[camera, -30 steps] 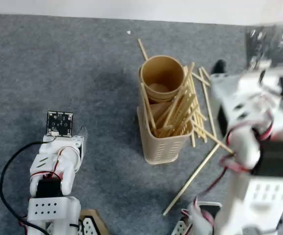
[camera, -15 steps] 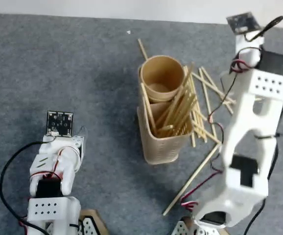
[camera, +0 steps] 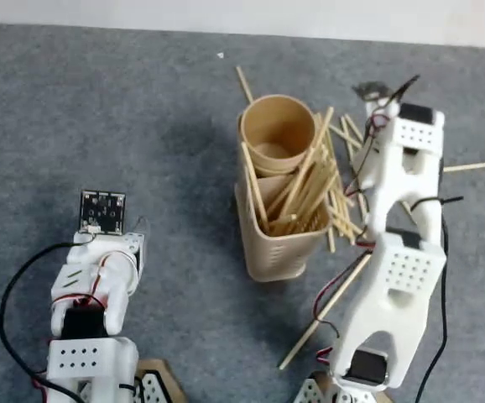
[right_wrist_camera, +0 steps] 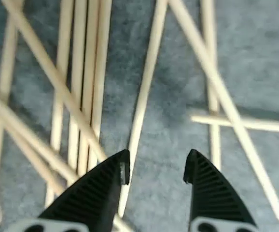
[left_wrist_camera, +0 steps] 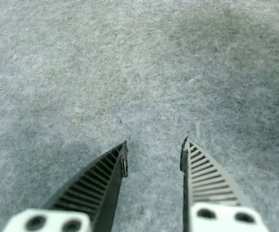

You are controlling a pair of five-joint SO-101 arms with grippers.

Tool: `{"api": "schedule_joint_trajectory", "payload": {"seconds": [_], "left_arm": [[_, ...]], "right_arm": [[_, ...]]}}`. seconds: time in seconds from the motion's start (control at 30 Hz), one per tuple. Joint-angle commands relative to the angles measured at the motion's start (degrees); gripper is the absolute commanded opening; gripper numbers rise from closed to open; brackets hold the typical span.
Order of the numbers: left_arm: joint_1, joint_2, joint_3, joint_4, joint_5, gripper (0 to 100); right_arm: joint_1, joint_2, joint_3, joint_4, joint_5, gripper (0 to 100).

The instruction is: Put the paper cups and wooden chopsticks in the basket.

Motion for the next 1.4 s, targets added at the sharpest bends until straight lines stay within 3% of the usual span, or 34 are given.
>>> {"api": "schedule_joint_trajectory", "payload": {"seconds": [0.0,0.33,0.9,1.37], "left_arm": [[1.01,-0.57,-0.31,-0.97,-0.44,20],[1.01,-0.57,-0.31,-0.97,-0.44,20],[1.01,-0.57,-0.31,-0.97,-0.44,20],[1.01,-0.57,-0.40,-0.97,-0.44,20]], "right_arm": [[-3.03,2.59,-2.07,-1.36,4.13,19.3],[-5.67,4.18,-2.42,-1.63,4.13,19.3],[-6.81,-1.27,-2.15,-3.56,-5.89,19.2],[-8.57,1.10,-2.24,-2.59,-5.36,19.2]]}}
